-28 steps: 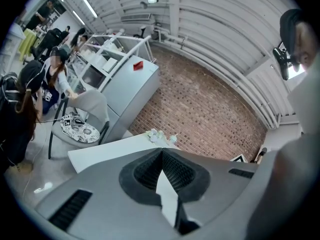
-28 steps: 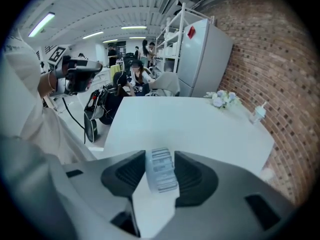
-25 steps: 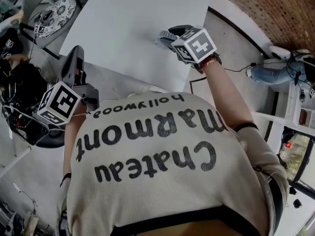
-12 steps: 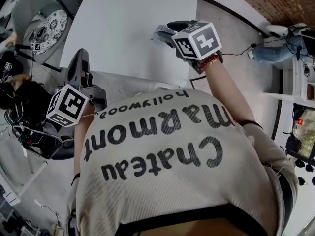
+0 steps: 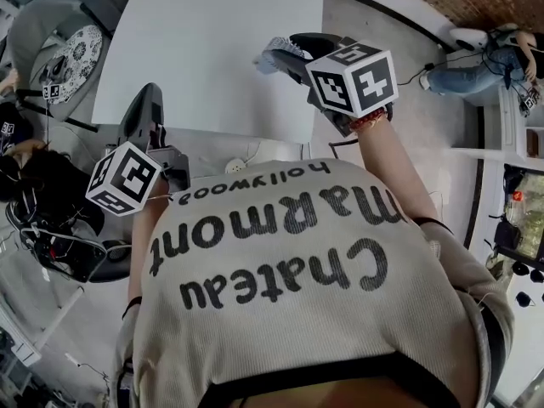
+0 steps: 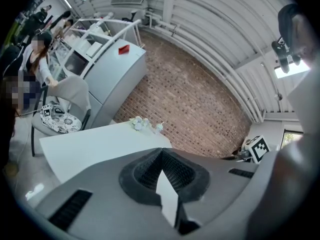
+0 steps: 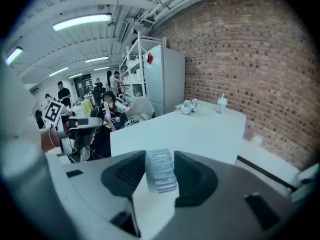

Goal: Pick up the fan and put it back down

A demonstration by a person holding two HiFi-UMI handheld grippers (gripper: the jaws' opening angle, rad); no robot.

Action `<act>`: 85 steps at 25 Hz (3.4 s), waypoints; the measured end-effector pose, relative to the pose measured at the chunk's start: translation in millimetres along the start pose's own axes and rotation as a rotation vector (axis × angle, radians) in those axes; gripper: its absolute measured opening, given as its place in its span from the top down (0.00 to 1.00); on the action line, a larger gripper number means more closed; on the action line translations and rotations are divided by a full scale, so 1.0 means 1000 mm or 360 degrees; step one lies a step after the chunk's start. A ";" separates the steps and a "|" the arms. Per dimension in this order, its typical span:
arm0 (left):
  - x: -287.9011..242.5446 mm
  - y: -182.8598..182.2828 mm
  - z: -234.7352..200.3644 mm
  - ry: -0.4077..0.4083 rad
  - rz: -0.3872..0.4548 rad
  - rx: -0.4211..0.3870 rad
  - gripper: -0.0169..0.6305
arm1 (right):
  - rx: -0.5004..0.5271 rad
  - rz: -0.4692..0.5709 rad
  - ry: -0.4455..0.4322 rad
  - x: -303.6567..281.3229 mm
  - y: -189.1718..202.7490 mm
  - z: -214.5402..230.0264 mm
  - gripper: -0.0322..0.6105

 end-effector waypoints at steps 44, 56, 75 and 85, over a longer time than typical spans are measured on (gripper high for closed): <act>0.030 0.125 0.174 -0.0043 -0.0129 -0.0153 0.97 | -0.0135 0.0305 -0.0104 0.121 0.154 0.034 0.67; -0.017 0.077 0.138 0.0024 -0.0144 -0.0228 0.97 | -0.0207 0.0362 0.0008 0.096 0.110 0.063 0.67; -0.100 0.000 0.062 0.0101 -0.0185 -0.0249 0.97 | -0.0227 0.0375 0.0111 0.014 0.020 0.097 0.67; -0.134 0.007 0.069 0.0084 -0.0178 -0.0173 0.97 | -0.0165 0.0286 0.0096 0.006 0.011 0.131 0.68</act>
Point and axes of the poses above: the fingertips, and each gripper's own axes: x backward along the fingers, z to its right, y out of its underside, the point moved 9 cm from there along x, backward along the fingers, and after that the axes turned 10 degrees about -z, right-handed, at the moved point
